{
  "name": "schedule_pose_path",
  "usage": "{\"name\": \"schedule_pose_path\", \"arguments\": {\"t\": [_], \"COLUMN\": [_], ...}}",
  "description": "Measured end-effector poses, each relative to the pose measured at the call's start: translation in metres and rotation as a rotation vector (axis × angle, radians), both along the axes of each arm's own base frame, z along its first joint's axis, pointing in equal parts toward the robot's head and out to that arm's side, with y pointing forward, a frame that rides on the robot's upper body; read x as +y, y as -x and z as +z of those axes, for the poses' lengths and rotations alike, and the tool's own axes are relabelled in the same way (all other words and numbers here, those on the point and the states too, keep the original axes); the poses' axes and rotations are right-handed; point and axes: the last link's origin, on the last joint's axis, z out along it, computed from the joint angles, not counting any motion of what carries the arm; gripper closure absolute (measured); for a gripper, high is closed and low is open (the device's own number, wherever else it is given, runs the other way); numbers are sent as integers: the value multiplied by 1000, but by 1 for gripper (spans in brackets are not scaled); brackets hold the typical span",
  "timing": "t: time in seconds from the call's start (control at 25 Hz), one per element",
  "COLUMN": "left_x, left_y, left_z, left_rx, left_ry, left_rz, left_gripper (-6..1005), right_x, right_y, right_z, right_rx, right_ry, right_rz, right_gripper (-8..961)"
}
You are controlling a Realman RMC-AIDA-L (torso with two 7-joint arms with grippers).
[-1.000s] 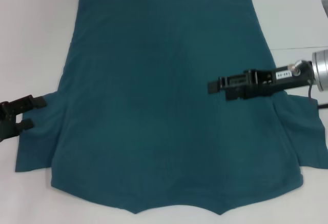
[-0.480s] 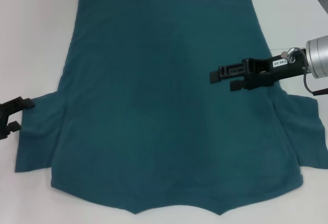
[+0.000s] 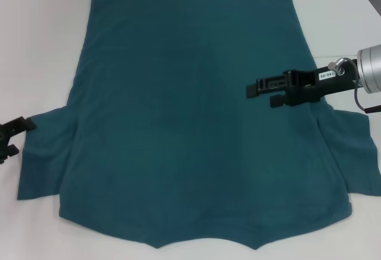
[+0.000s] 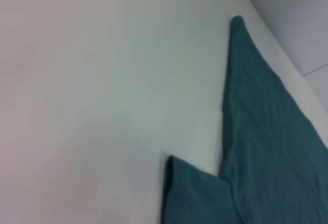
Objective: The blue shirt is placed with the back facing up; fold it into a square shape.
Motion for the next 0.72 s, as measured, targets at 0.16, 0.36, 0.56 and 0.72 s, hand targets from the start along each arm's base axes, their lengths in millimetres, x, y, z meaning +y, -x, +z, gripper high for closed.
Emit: {"name": "schedule_pose_path", "arguments": {"t": [0.16,0.36,0.56,0.72], "left_x": [1,3,2,2], "left_y": [1,2,2,1], "left_z": [-4,-5,-9,-12], "left_rx": [13,22,32,31], "left_ry": [-1,-8,1,11], "left_rz": [1,9,5,-2], "left_gripper": [193,199,204,208], "right_x": [0,0,0,0], "right_y": [0,-1,-1,-1], "right_z": [0,0,0,1], "right_rx": [-1,-2,-2,-1], "right_ry": [-1,-3,-3,-5], "right_rz": [0,1,2,3], "right_gripper": [17,17,17,17]}}
